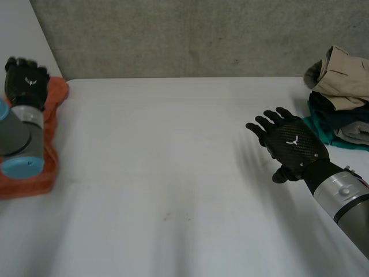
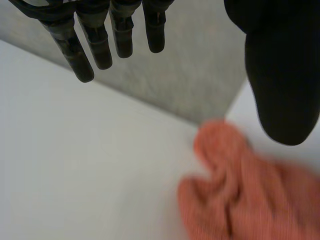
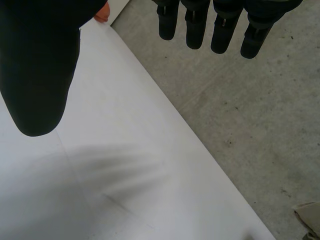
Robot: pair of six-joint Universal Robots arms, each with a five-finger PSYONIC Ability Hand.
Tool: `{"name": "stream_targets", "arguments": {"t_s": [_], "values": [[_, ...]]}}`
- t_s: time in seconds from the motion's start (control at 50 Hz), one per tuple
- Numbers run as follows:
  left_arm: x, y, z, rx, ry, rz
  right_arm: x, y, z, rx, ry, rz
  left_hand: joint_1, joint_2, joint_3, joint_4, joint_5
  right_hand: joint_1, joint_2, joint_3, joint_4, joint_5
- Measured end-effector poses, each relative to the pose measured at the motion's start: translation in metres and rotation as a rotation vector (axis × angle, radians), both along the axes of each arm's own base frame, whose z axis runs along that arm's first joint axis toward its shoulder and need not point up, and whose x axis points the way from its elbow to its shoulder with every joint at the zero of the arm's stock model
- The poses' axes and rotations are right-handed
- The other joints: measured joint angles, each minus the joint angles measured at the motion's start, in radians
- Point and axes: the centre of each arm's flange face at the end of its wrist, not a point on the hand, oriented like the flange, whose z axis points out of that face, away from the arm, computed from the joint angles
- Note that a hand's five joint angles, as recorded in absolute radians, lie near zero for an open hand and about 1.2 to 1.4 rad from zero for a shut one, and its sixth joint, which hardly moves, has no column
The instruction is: Fold the laundry.
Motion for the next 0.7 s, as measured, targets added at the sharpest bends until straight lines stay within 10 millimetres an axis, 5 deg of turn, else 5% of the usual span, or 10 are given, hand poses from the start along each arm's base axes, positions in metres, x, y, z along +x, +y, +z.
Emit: {"name": "stream_targets", "arguments": {"t_s": [0.14, 0.28, 0.58, 0.7], "values": [[0.039, -0.017, -0.048, 0.108, -0.228, 0.11, 0.0, 0.0, 0.0, -0.002, -0.001, 0.002, 0.0, -0.001, 0.0, 0.0, 0.0, 0.0, 0.0, 0.0, 0.0, 0.0], [0.052, -0.025, -0.077, 0.175, -0.264, 0.081, 0.0, 0.0, 0.0, 0.0, -0.001, 0.001, 0.004, 0.007, 0.003, 0.002, 0.018, 0.0, 0.0, 0.0, 0.0, 0.0], [0.054, -0.034, -0.096, 0.245, -0.218, 0.01, 0.0, 0.0, -0.001, 0.003, 0.0, 0.0, 0.009, 0.02, 0.006, 0.011, 0.031, 0.0, 0.0, 0.0, 0.0, 0.0], [0.056, -0.04, -0.102, 0.249, -0.217, 0.012, 0.0, 0.0, -0.002, 0.004, 0.0, 0.0, 0.373, 0.336, 0.322, 0.33, 0.334, 0.0, 0.0, 0.0, 0.0, 0.0]]}}
